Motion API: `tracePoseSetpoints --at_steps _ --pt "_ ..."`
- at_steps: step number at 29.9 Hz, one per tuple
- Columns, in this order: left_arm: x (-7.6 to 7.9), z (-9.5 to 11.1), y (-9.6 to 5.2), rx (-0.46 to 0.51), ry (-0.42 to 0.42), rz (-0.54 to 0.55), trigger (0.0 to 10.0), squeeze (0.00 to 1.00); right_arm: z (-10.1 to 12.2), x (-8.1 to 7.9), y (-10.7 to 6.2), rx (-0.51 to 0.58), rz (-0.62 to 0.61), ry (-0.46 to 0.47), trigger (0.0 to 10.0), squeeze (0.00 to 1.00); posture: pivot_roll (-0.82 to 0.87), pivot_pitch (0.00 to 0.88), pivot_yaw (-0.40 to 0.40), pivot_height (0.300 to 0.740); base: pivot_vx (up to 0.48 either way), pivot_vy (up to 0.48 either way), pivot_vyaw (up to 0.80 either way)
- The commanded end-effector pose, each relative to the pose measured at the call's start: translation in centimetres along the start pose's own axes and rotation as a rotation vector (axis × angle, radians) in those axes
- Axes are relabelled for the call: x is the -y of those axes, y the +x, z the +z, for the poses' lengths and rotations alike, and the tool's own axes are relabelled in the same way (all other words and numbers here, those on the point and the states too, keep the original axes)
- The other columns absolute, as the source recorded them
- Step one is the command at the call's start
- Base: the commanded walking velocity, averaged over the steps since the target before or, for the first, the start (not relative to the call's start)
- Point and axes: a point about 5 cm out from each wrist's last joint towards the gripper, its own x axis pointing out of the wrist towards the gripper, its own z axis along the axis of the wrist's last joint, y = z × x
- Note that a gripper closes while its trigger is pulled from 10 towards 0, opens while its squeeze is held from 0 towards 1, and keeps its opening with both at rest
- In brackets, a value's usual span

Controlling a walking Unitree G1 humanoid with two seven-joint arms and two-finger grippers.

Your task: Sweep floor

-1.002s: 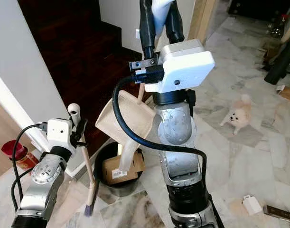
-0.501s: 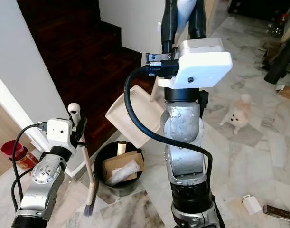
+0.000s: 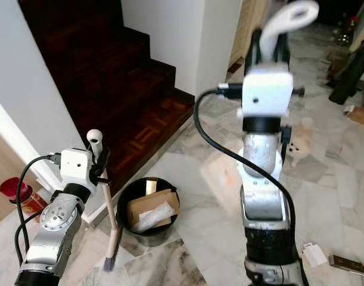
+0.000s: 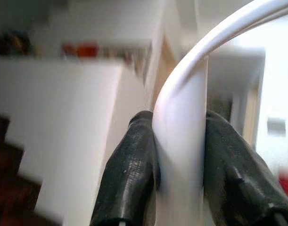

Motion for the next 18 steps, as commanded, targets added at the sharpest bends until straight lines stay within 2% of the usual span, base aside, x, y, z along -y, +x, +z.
tracePoseSetpoints --at_steps 1,2,4,6,14,18 --pt "0.2 1.0 0.2 0.063 -0.011 -0.014 10.0 0.0 -0.5 0.3 0.0 -0.039 -0.037 0.048 10.0 0.0 0.05 0.043 -0.023 0.74 0.0 0.0 0.0" --pt "0.0 0.9 0.1 0.062 -0.012 -0.009 10.0 0.0 -1.8 0.7 -0.6 -0.107 -0.064 0.067 10.0 0.0 0.05 0.039 -0.022 0.74 0.0 0.0 0.0" --pt "-0.1 0.9 0.0 0.061 -0.014 -0.004 10.0 0.0 -2.9 1.1 -1.1 -0.159 -0.083 0.077 10.0 0.0 0.05 0.034 -0.022 0.74 0.0 0.0 0.0" --pt "-0.4 0.8 -0.2 0.055 -0.024 0.011 10.0 0.0 -4.7 1.9 -2.3 -0.225 -0.103 0.04 10.0 0.0 0.05 0.031 -0.021 0.74 0.0 0.0 0.0" --pt "-1.1 0.6 -0.8 0.045 -0.036 0.03 10.0 0.0 -6.1 3.9 -3.5 -0.274 -0.14 -0.036 10.0 0.0 0.04 0.021 -0.018 0.74 0.0 0.0 0.0" --pt "-1.2 0.3 -1.1 0.034 -0.05 0.04 10.0 0.0 -7.2 4.5 -4.4 -0.308 -0.152 -0.04 10.0 0.0 0.04 0.025 -0.019 0.74 0.0 0.0 0.0"
